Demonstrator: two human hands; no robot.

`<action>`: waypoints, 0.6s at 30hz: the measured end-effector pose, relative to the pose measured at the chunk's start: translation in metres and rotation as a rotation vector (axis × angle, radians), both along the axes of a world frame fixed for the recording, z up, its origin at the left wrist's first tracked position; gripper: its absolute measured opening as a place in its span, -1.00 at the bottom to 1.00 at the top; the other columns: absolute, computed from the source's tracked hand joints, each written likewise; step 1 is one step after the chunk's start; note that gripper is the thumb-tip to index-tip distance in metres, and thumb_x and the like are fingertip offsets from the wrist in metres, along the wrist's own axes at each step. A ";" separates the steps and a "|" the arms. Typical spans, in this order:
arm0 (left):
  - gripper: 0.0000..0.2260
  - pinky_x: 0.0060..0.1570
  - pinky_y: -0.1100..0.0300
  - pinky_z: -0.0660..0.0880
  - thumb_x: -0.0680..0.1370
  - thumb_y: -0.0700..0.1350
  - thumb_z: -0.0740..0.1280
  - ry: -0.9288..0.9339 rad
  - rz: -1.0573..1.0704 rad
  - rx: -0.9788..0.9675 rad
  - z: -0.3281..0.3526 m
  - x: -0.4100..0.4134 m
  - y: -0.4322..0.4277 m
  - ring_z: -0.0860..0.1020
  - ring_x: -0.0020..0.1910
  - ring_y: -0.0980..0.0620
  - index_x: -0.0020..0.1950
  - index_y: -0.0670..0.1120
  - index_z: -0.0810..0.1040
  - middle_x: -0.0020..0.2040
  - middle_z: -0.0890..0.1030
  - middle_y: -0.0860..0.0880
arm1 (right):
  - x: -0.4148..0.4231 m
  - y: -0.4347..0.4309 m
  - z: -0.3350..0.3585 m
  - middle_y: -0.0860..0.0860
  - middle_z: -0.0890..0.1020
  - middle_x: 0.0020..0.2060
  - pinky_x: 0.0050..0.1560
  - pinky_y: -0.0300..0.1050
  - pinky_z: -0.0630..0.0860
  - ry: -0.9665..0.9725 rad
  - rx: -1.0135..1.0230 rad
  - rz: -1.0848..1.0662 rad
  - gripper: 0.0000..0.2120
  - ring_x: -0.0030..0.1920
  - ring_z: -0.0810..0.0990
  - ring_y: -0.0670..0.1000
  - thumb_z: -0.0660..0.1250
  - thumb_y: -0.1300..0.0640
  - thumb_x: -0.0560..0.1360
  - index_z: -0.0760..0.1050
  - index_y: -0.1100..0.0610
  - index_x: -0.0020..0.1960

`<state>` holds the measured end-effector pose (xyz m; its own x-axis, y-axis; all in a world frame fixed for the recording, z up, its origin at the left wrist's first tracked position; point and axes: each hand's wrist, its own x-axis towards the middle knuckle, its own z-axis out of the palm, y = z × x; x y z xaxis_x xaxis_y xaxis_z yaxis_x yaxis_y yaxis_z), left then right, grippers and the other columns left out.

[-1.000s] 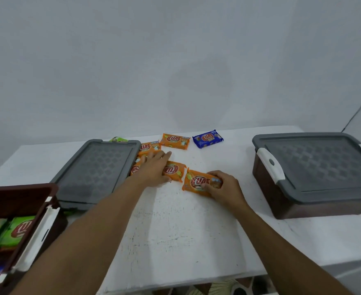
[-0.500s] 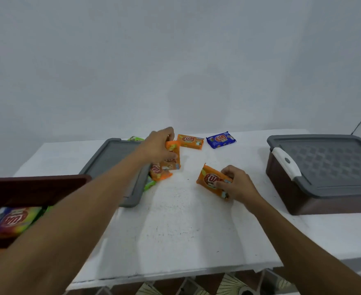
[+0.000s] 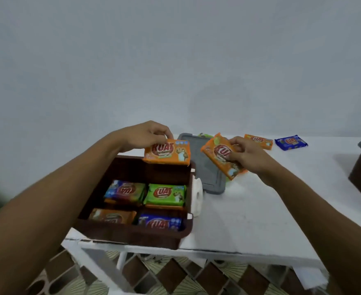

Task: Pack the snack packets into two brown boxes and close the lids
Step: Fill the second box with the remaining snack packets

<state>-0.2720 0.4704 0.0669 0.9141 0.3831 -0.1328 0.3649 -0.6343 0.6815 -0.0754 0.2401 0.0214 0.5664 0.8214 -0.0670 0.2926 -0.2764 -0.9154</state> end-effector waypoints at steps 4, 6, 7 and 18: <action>-0.92 -0.21 0.18 0.51 0.54 -0.20 0.32 0.039 -0.035 0.063 -0.018 -0.054 0.032 0.60 -0.22 0.08 -0.04 -0.03 0.53 -0.15 0.66 -0.05 | -0.056 0.039 0.020 -0.02 0.62 -0.08 -0.31 -0.25 0.50 -0.154 -0.057 0.084 -0.77 -0.22 0.62 -0.08 0.28 0.23 0.52 0.50 0.02 0.14; -0.91 -0.16 0.07 0.51 0.46 -0.16 0.33 0.089 -0.094 0.122 -0.033 -0.074 0.040 0.57 -0.24 0.06 -0.08 0.01 0.50 -0.20 0.64 -0.03 | -0.078 0.055 0.026 0.01 0.62 -0.04 -0.20 -0.14 0.56 -0.206 -0.128 0.174 -0.76 -0.14 0.63 -0.03 0.27 0.20 0.53 0.50 0.02 0.17; -0.90 -0.15 0.06 0.50 0.46 -0.16 0.33 0.134 -0.130 0.168 -0.041 -0.083 0.044 0.57 -0.24 0.05 -0.06 0.01 0.49 -0.20 0.63 -0.03 | -0.088 0.064 0.027 0.01 0.61 -0.01 -0.13 -0.09 0.58 -0.236 -0.182 0.238 -0.76 -0.09 0.63 -0.01 0.28 0.16 0.53 0.49 0.01 0.19; -0.83 -0.24 0.08 0.41 0.55 -0.08 0.23 0.288 -0.248 1.165 -0.089 -0.110 0.052 0.60 -0.07 -0.07 0.10 0.00 0.53 -0.03 0.60 -0.01 | -0.136 0.108 -0.033 -0.05 0.55 0.09 -0.04 -0.03 0.52 -1.225 -0.452 0.372 -0.62 0.05 0.55 0.01 0.37 -0.06 0.46 0.40 -0.03 0.24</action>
